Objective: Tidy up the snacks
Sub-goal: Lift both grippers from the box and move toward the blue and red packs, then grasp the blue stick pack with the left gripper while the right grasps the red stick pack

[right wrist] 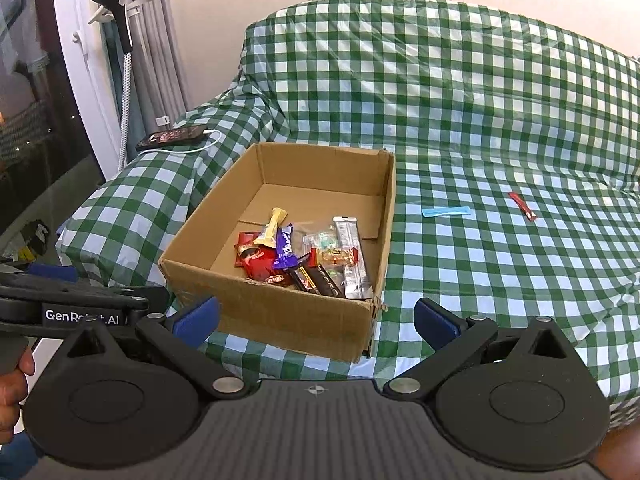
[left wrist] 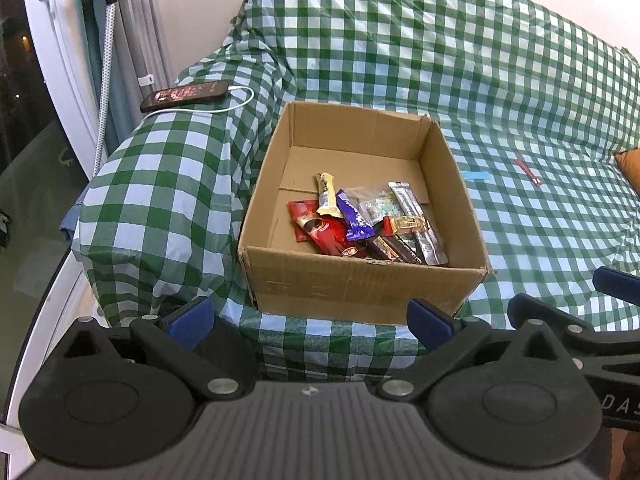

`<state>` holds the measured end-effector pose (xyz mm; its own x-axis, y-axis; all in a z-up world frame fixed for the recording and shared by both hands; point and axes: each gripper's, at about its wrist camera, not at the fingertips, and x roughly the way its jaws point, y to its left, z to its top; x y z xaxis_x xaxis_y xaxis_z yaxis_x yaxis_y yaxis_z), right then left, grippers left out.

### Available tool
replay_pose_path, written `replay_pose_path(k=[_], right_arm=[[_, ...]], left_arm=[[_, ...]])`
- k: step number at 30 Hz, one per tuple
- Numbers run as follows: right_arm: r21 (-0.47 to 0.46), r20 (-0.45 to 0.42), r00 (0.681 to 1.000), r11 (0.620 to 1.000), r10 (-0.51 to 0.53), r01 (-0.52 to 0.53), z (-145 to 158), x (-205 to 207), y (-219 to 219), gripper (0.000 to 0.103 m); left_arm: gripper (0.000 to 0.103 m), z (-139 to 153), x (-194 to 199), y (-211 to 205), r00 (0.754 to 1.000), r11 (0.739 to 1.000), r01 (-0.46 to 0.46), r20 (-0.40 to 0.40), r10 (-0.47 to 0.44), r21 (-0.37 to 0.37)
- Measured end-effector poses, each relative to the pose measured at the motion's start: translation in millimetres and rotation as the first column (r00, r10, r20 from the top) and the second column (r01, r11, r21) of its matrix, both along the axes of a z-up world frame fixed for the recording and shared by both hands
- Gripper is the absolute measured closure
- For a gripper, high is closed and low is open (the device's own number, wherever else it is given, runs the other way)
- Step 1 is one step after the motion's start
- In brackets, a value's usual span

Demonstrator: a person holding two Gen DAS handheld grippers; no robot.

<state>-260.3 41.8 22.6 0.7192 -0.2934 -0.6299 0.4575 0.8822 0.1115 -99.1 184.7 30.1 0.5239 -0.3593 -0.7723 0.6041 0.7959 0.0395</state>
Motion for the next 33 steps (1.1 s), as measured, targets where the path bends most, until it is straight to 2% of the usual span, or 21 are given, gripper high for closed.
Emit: replay_pose_path(k=[22, 29, 33], right_arm=[[0.075, -0.037, 0.999, 0.997, -0.027, 0.030, -20.3, 12.0, -24.7, 0.000], [0.102, -0.014, 0.995, 0.990, -0.101, 0.102, -27.7, 5.2, -51.9, 0.000], [0.101, 0.006, 0.983, 0.978, -0.182, 0.180, -31.4, -7.2, -81.1, 0.000]], left_arm=[[0.000, -16.4, 12.7, -23.4, 0.999, 0.997, 0.020, -0.029, -0.018, 0.073], [0.000, -12.5, 19.5, -51.5, 0.999, 0.994, 0.045, -0.017, -0.043, 0.096], [0.000, -6.8, 21.7, -83.4, 0.995, 0.990, 0.095, -0.012, -0.094, 0.102]])
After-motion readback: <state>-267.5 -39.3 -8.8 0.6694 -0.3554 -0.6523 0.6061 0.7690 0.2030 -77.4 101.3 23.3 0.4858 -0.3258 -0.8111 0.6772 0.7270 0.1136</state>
